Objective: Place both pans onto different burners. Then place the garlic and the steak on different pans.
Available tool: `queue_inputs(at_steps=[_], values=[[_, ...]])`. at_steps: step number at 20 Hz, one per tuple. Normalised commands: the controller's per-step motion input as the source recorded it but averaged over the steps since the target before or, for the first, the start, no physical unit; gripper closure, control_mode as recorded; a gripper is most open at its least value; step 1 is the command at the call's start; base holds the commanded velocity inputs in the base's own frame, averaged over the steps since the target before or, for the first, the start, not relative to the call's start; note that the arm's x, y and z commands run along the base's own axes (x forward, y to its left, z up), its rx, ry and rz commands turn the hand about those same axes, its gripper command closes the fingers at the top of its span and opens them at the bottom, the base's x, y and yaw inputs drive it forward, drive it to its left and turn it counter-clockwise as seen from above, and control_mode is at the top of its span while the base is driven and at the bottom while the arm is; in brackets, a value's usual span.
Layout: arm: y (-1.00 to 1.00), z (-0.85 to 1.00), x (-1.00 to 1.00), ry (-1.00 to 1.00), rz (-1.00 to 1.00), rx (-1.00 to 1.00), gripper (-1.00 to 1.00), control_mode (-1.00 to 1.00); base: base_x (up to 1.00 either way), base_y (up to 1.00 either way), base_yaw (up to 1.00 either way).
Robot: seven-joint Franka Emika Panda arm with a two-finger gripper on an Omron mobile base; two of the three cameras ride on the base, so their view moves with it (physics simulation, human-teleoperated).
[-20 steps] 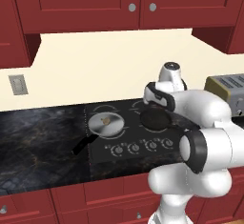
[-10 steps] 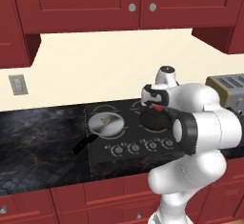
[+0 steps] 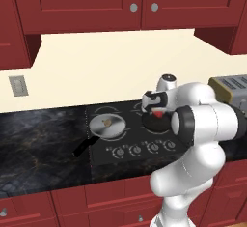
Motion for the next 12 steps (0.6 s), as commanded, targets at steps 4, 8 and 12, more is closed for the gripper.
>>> queue_inputs(at_steps=[4,8,12], values=[[-0.07,-0.28,0.09,0.0,0.0,0.05,1.0,-1.0,0.0,0.0,0.0],[-0.14,-0.12,0.1,0.0,0.0,0.0,1.0,-1.0,0.0,0.0,0.0],[-0.1,-0.17,0.06,0.0,0.0,0.0,1.0,-1.0,0.0,0.0,0.0]])
